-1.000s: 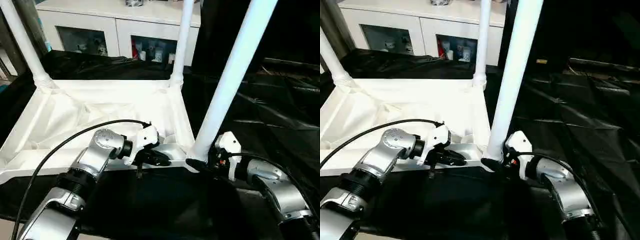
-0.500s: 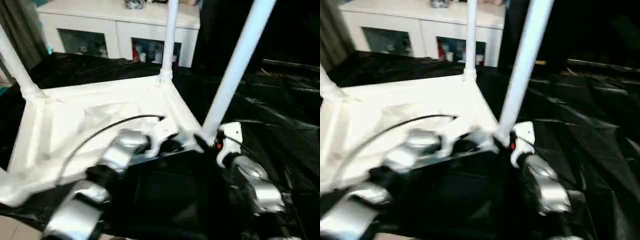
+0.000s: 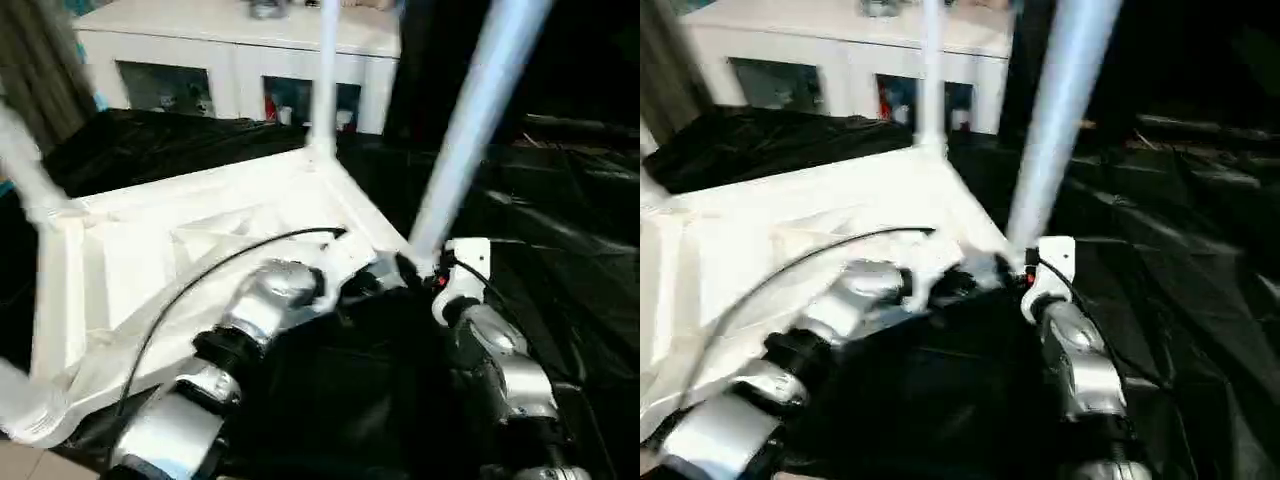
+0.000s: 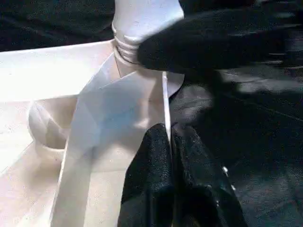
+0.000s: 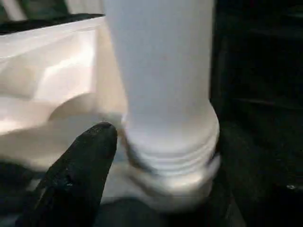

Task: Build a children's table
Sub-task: Rotate leg to tighten

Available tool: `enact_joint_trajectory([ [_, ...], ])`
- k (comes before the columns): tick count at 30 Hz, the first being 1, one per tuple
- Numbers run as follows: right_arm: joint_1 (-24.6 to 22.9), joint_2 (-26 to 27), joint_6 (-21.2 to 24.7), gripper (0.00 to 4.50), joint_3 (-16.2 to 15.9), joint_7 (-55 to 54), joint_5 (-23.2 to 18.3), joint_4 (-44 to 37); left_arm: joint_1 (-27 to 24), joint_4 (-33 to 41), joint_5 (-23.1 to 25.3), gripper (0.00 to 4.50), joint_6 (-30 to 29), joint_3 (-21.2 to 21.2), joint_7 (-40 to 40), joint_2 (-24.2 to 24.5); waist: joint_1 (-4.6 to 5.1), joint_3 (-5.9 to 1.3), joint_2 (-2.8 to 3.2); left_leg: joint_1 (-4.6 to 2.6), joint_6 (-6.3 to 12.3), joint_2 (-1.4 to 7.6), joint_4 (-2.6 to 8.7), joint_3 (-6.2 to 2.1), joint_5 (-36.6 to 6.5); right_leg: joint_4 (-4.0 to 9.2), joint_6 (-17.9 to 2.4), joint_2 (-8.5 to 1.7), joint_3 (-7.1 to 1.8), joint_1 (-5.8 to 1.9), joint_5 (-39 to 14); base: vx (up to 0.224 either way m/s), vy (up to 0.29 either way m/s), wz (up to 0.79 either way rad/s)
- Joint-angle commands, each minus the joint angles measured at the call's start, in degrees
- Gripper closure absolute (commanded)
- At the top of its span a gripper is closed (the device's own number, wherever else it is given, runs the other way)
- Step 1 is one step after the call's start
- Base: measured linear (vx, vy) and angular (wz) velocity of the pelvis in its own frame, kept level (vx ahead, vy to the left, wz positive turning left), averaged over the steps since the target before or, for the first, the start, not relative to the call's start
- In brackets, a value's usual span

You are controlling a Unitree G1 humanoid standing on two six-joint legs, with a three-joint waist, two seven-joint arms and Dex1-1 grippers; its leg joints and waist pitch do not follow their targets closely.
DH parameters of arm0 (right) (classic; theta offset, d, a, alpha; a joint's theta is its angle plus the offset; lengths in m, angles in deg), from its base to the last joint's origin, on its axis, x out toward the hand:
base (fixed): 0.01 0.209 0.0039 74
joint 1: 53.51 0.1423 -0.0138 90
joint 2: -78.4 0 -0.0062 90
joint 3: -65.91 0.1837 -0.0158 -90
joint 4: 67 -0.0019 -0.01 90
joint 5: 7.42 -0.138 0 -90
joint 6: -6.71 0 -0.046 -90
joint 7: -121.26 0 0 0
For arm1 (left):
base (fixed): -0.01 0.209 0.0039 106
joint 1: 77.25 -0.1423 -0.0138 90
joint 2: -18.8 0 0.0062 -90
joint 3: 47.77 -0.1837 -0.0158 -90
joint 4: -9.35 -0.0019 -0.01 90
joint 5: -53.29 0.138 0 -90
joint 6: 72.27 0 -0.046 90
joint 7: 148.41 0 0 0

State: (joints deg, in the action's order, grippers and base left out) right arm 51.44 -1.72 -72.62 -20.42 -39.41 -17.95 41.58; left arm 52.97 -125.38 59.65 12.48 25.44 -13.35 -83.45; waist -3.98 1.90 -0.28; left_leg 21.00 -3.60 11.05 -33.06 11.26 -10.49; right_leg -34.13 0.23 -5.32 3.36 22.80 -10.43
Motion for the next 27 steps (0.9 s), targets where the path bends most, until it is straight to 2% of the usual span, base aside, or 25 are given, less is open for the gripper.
enact_joint_trajectory([
  [1, -0.49, -0.65, 1.69, 0.56, -3.05, 4.79, -1.24, -2.05, -1.64, 0.19, -1.87, 4.50, 2.52, 0.81, -1.77, 0.04, 0.04, -2.85, -0.81, 0.01, 3.16, 1.70, 3.86, -1.08, -11.98, 4.56, -8.95, -2.91, -2.06, -2.87, -13.36, 0.000, 0.000, 0.00],
  [3, -2.72, -5.18, 2.58, 0.56, -4.97, 11.45, -1.74, -5.41, -2.49, 1.19, -2.58, 4.50, 3.73, 0.75, -5.32, 1.79, 0.10, -2.85, -0.88, -0.14, 3.74, 1.82, 3.69, -0.99, -11.80, 4.62, -9.24, -2.97, -2.11, -2.88, -13.65, 0.000, 0.000, 0.00],
  [4, -3.58, -7.41, 2.73, 0.56, -5.83, 14.04, -1.45, -6.48, -2.82, 1.63, -3.22, 4.50, 4.14, 0.82, -7.32, 2.60, 0.22, -2.80, -0.83, 0.01, 4.18, 1.81, 3.70, -0.98, -11.79, 4.69, -9.40, -2.99, -2.05, -2.79, -14.23, 0.000, 0.000, 0.00],
  [5, -3.77, -7.86, 2.80, 0.56, -5.93, 14.61, -1.48, -6.73, -2.92, 1.78, -3.37, 4.50, 4.19, 0.82, -7.80, 2.80, 0.18, -2.74, -0.90, -0.05, 4.24, 1.78, 3.65, -0.88, -11.74, 4.78, -9.19, -2.95, -2.07, -2.68, -15.36, 0.000, 0.000, 0.00],
  [7, -5.61, -12.27, 3.44, 0.56, -6.11, 20.55, -2.58, -9.35, -4.08, 3.75, -5.21, 4.50, 4.79, 0.61, -13.87, 5.27, 0.22, -2.72, -1.50, 0.02, 4.70, 1.93, 3.69, -0.90, -11.84, 4.91, -8.88, -3.03, -2.06, -2.62, -17.17, 0.000, 0.000, 0.00],
  [9, -6.06, -14.15, 3.59, 0.56, -5.32, 23.78, -4.23, -10.59, -4.96, 5.26, -6.06, 4.50, 4.82, 0.20, -17.96, 7.07, -0.01, -2.71, -1.24, -0.15, 4.78, 2.06, 3.73, -0.97, -12.05, 4.89, -9.03, -3.22, -2.08, -2.59, -17.92, 0.000, 0.000, 0.00],
  [10, -5.96, -14.84, 3.51, 0.56, -5.12, 24.76, -4.69, -10.72, -5.32, 5.82, -6.18, 4.50, 4.68, 0.00, -19.39, 7.78, 0.12, -2.74, -1.21, 0.01, 4.90, 2.16, 3.76, -1.04, -11.51, 4.64, -9.57, -3.21, -2.11, -2.57, -16.67, 0.000, 0.000, 0.00],
  [11, -5.88, -15.15, 3.48, 0.56, -5.05, 25.14, -4.87, -10.75, -5.45, 6.06, -6.21, 4.50, 4.61, -0.08, -19.98, 8.06, 0.19, -2.68, -1.17, -0.22, 4.86, 2.19, 3.78, -0.91, -11.67, 4.67, -10.03, -3.01, -2.07, -2.23, -16.30, 0.000, 0.000, 0.00],
  [13, -5.42, -17.05, 2.93, 0.56, -5.96, 27.73, -4.62, -10.80, -6.43, 8.02, -7.39, 4.50, 3.82, -0.58, -23.94, 9.33, 0.19, -2.67, -1.12, -0.22, 4.58, 2.23, 3.77, -0.90, -11.65, 4.46, -10.90, -3.09, -2.09, -2.31, -15.35, 0.000, 0.000, 0.00],
  [14, -5.32, -17.27, 2.92, 0.56, -6.06, 28.15, -4.66, -10.77, -6.53, 8.23, -7.45, 4.50, 3.91, -0.67, -24.31, 9.48, 0.18, -2.71, -1.46, -0.25, 4.55, 2.34, 3.78, -0.89, -11.56, 4.41, -11.00, -3.11, -2.09, -2.33, -15.13, 0.000, 0.000, 0.00],
  [15, -5.24, -17.55, 3.01, 0.56, -6.17, 28.61, -4.81, -10.80, -6.59, 8.36, -7.47, 4.50, 4.12, -0.76, -24.61, 9.63, 0.12, -2.69, -1.37, -0.32, 4.57, 2.37, 3.76, -0.88, -11.58, 4.33, -11.21, -3.12, -2.11, -2.27, -14.85, 0.000, 0.000, 0.00],
  [16, -5.04, -18.19, 3.05, 0.56, -6.89, 30.05, -4.63, -10.81, -6.80, 8.84, -7.78, 4.50, 3.71, -0.75, -25.27, 9.87, 0.06, -2.68, -1.57, -0.33, 4.65, 2.32, 3.69, -0.76, -11.38, 4.34, -11.22, -3.10, -2.14, -2.23, -14.61, 0.000, 0.000, 0.00],
  [18, -4.82, -18.79, 3.10, 0.56, -7.77, 31.51, -4.31, -10.70, -6.99, 9.44, -8.01, 4.50, 3.27, -0.75, -25.91, 10.10, -0.14, -2.71, -1.42, -0.29, 4.66, 2.29, 3.65, -0.78, -11.09, 4.24, -11.19, -3.20, -2.16, -2.30, -14.40, 0.000, 0.000, 0.00],
  [19, -4.70, -19.00, 3.11, 0.56, -8.18, 32.06, -4.14, -10.60, -7.06, 9.73, -8.14, 4.50, 3.01, -0.76, -26.25, 10.22, -0.20, -2.69, -1.71, -0.27, 4.67, 2.29, 3.65, -0.79, -10.94, 4.16, -11.16, -3.19, -2.11, -2.35, -14.32, 0.000, 0.000, 0.00],
  [23, -4.03, -18.78, 1.85, 0.56, -9.22, 32.61, -2.92, -9.04, -7.39, 10.36, -8.13, 4.50, 2.65, -0.54, -26.87, 10.59, -0.39, -2.65, -1.76, -0.31, 4.66, 2.30, 3.59, -0.73, -10.06, 4.07, -11.25, -3.22, -2.16, -2.27, -13.79, 0.000, 0.000, 0.00],
  [24, -4.02, -18.78, 1.84, 0.56, -9.22, 32.61, -2.91, -9.03, -7.39, 10.36, -8.13, 4.50, 2.65, -0.53, -26.87, 10.59, -0.45, -2.65, -1.94, -0.34, 4.61, 2.30, 3.58, -0.70, -10.03, 4.10, -11.20, -3.21, -2.16, -2.26, -13.86, 0.000, 0.000, 0.00],
  [25, -3.67, -18.48, 1.38, 0.73, -9.37, 32.43, -2.67, -8.35, -7.58, 10.62, -8.13, 4.50, 2.53, -0.44, -26.94, 10.65, -0.53, -2.63, -1.93, -0.39, 4.47, 2.28, 3.58, -0.69, -10.15, 4.10, -11.16, -3.23, -2.17, -2.25, -14.14, 0.000, 0.000, 0.00],
  [27, -3.31, -18.23, 1.07, 0.73, -9.50, 32.28, -2.65, -7.93, -7.68, 10.87, -8.12, 4.50, 2.33, -0.32, -26.87, 10.69, -0.63, -2.68, -1.90, -0.39, 4.39, 2.32, 3.57, -0.72, -9.68, 3.95, -11.31, -3.22, -2.18, -2.31, -13.39, 0.000, 0.000, 0.00],
])
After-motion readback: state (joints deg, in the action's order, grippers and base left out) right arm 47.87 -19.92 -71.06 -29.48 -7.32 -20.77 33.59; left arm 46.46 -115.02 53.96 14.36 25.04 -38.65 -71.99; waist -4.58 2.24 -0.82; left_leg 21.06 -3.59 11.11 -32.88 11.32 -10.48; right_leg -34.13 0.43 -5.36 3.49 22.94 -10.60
